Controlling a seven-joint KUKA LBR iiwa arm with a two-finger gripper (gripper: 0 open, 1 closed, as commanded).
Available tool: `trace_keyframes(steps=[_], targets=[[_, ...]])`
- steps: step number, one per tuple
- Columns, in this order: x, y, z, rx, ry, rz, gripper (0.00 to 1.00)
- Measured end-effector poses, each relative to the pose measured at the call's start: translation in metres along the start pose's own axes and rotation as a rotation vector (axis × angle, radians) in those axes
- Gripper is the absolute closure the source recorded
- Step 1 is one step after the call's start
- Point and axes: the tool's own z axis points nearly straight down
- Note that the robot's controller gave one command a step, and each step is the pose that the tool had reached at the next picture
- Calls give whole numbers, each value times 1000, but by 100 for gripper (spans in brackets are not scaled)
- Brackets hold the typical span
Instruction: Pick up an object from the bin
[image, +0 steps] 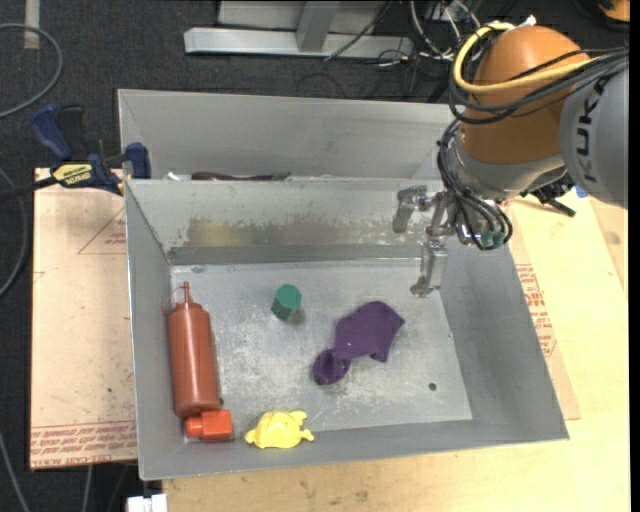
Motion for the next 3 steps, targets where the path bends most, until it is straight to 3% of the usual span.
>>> trace_keyframes(steps=[1, 2, 3], targets=[[-1, 0, -5, 0, -8, 0, 0], [0, 18, 46, 1, -11, -60, 0], [23, 32, 107, -1, -10, -62, 0]])
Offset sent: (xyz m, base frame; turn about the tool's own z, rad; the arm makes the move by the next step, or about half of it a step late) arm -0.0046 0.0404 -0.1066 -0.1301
